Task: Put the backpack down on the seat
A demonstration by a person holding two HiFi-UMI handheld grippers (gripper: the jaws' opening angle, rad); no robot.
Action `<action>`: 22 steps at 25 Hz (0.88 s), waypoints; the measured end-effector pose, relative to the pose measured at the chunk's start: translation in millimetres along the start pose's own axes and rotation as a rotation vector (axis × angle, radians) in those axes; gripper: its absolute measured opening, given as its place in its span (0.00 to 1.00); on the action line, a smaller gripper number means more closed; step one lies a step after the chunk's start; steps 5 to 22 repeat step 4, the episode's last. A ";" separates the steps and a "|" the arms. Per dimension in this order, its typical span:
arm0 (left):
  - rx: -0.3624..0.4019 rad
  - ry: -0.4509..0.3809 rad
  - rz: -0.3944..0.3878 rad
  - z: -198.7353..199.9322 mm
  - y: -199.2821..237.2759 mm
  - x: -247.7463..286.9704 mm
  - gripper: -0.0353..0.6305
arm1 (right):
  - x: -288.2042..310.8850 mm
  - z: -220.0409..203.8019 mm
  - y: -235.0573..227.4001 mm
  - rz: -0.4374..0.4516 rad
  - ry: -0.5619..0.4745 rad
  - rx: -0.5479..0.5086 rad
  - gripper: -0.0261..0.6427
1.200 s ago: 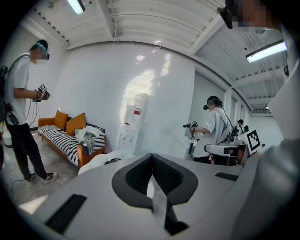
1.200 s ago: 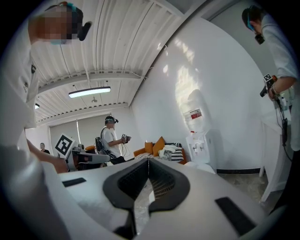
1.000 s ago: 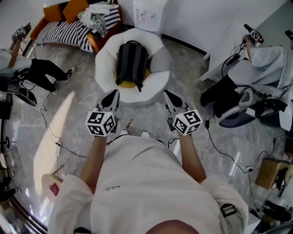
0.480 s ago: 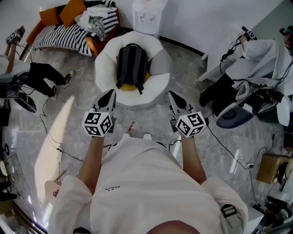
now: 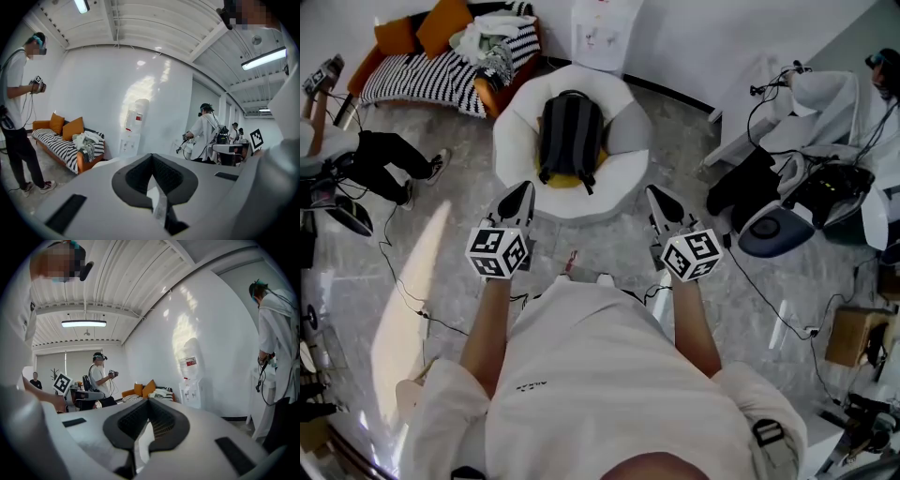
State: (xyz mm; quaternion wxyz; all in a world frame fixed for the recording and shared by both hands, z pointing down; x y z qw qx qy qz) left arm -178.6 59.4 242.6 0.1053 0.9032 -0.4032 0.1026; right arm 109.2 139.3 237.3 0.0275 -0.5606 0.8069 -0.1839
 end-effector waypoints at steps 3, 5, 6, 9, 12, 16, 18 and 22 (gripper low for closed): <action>-0.001 -0.004 -0.009 0.7 8.0 0.0 0.08 | 5.9 -3.4 5.7 -0.011 0.005 0.001 0.07; -0.001 -0.005 -0.013 1.0 10.6 0.0 0.08 | 7.8 -4.2 7.5 -0.015 0.006 0.002 0.07; -0.001 -0.005 -0.013 1.0 10.6 0.0 0.08 | 7.8 -4.2 7.5 -0.015 0.006 0.002 0.07; -0.001 -0.005 -0.013 1.0 10.6 0.0 0.08 | 7.8 -4.2 7.5 -0.015 0.006 0.002 0.07; -0.001 -0.005 -0.013 1.0 10.6 0.0 0.08 | 7.8 -4.2 7.5 -0.015 0.006 0.002 0.07; -0.001 -0.005 -0.013 1.0 10.6 0.0 0.08 | 7.8 -4.2 7.5 -0.015 0.006 0.002 0.07; -0.001 -0.005 -0.013 1.0 10.6 0.0 0.08 | 7.8 -4.2 7.5 -0.015 0.006 0.002 0.07; -0.001 -0.005 -0.013 1.0 10.6 0.0 0.08 | 7.8 -4.2 7.5 -0.015 0.006 0.002 0.07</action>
Point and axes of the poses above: the fingertips, and each gripper's own axes: x forward along the fingers, y to its left, z out of its top, the point moved 5 cm from there along -x, backward along the fingers, and after that the axes turned 7 degrees about x, right-handed, at the moved point
